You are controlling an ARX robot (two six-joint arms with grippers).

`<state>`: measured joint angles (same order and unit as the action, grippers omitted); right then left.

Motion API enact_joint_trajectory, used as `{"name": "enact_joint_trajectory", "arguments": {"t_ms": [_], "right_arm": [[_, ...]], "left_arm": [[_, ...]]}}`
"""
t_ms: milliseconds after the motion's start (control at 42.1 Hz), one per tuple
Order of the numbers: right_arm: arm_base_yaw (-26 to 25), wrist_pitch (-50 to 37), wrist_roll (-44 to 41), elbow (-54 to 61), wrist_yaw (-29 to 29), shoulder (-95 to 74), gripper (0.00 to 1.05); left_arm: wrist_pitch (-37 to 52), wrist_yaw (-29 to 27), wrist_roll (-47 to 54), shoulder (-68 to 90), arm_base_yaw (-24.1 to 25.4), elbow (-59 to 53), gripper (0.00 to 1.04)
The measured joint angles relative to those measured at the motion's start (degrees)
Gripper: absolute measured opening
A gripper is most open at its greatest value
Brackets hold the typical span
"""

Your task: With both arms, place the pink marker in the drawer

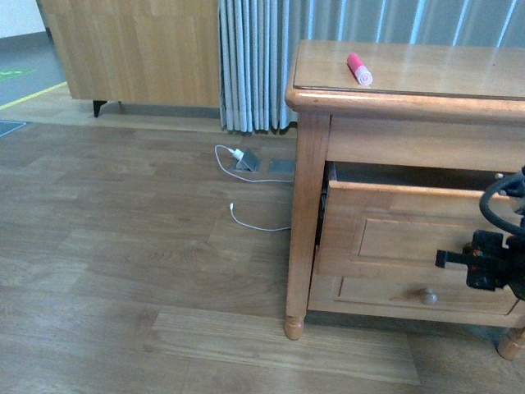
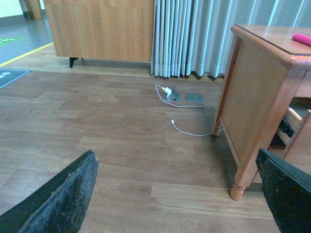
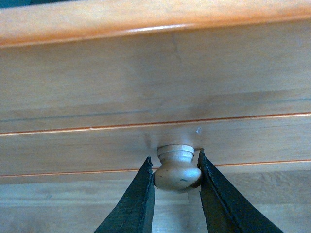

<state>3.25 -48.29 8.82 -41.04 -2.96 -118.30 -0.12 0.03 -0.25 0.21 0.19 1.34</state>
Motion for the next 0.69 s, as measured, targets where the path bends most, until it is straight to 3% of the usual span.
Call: {"name": "enact_joint_trajectory", "arguments": {"t_ms": [285, 593, 688], "right_arm": [[-1.1, -4.9, -0.5, 19.0, 4.9, 11.8, 0.22], [-3.2, -6.8, -2.7, 27.5, 7.4, 17.2, 0.22], [-4.0, -6.3, -3.3, 28.8, 8.5, 19.4, 0.33]], "left_arm": [[0.0, 0.0, 0.0, 0.0, 0.0, 0.0, 0.99], [0.0, 0.0, 0.0, 0.0, 0.0, 0.0, 0.99], [0.0, 0.0, 0.0, 0.0, 0.0, 0.0, 0.99]]}}
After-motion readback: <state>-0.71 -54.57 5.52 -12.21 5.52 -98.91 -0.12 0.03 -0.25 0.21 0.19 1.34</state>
